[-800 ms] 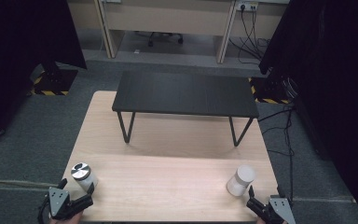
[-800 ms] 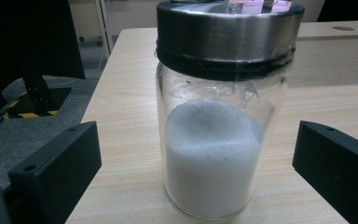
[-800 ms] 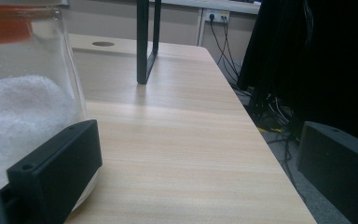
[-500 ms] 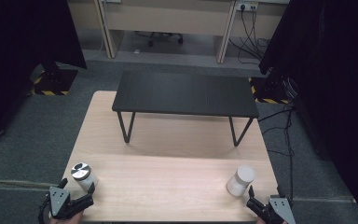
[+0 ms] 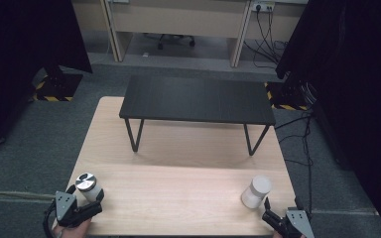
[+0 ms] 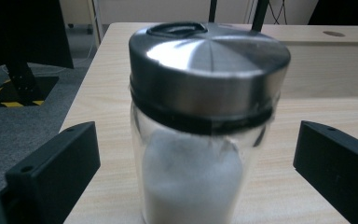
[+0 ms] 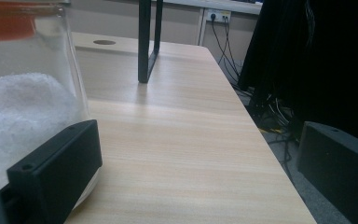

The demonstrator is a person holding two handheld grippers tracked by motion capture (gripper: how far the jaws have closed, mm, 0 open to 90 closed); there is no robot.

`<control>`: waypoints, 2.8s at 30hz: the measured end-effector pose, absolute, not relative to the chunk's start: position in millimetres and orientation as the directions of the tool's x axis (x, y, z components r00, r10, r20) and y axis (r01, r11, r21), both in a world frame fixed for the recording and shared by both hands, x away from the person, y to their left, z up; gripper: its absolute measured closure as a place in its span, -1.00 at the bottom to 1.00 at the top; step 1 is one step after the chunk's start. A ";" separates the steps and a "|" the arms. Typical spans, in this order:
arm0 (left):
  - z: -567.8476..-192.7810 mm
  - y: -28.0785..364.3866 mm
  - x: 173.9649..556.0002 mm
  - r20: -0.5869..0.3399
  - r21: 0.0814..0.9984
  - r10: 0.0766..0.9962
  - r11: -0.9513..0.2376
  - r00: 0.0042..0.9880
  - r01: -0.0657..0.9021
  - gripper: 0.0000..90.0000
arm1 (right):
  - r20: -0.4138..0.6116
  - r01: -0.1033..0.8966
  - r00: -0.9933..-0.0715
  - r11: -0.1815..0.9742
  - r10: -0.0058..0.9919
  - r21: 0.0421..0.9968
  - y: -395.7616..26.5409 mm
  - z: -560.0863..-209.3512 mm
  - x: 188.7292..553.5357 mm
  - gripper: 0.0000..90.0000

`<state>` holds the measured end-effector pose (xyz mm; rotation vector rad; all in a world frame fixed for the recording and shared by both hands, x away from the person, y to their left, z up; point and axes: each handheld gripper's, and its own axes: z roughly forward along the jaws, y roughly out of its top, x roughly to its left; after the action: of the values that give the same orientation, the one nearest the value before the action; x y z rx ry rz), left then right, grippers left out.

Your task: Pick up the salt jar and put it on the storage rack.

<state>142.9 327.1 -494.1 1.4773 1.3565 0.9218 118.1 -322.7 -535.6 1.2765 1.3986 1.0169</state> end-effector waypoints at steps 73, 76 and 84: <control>-470.5 311.4 153.5 -0.005 0.928 0.994 -0.038 0.113 0.371 -0.30 | -0.131 0.211 0.011 0.126 0.991 0.969 -319.0 -534.9 120.3 -0.99; -463.6 310.1 153.5 -0.010 0.933 0.992 -0.036 0.126 0.359 -0.30 | -0.132 0.212 0.013 0.126 0.991 0.969 -318.6 -534.8 120.5 -0.99; -444.3 303.7 157.8 -0.016 0.939 0.987 -0.040 0.160 0.341 -0.30 | -0.128 0.211 0.017 0.122 0.992 0.970 -318.3 -534.9 120.5 -0.99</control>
<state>157.8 303.7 -444.3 1.5421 1.3278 0.9095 120.5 -318.3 -534.9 1.2795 1.3959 0.9855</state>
